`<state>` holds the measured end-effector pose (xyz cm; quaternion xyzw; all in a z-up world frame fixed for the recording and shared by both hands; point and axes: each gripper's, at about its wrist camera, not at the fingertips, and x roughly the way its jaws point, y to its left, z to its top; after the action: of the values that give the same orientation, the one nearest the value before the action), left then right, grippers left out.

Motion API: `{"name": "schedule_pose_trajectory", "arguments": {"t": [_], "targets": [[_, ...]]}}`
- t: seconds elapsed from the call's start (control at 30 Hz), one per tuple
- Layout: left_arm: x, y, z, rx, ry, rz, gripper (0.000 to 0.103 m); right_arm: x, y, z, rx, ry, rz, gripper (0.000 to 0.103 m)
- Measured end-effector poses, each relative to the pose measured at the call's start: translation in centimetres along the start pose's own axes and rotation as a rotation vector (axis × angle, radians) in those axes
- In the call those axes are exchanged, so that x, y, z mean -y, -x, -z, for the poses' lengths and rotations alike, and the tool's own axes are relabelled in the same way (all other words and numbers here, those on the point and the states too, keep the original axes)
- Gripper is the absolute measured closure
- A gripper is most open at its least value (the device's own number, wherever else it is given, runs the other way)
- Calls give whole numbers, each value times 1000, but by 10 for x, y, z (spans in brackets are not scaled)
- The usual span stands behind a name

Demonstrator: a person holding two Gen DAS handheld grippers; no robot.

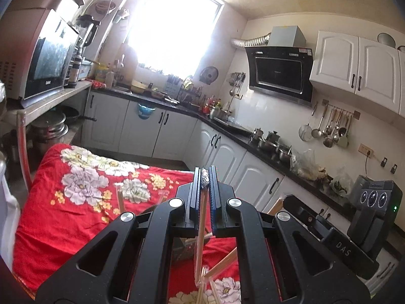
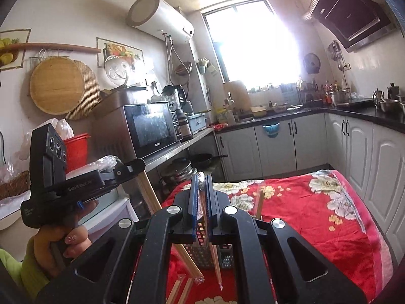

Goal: Organize utensils
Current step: 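Lift both held chopstick packs and carry them over the black caddy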

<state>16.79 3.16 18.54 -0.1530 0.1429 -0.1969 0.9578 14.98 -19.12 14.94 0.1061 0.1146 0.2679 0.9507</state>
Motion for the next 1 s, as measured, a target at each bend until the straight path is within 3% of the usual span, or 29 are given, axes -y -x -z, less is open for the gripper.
{"name": "schedule_pose_trajectory", "arguments": {"t": [0.73, 1.0], "targets": [[-6, -37, -38, 70, -15, -72, 100, 6, -41, -57, 46, 62, -23, 101], [-14, -58, -37, 80, -33, -120, 100, 13, -68, -62, 43, 78, -11, 101]]}}
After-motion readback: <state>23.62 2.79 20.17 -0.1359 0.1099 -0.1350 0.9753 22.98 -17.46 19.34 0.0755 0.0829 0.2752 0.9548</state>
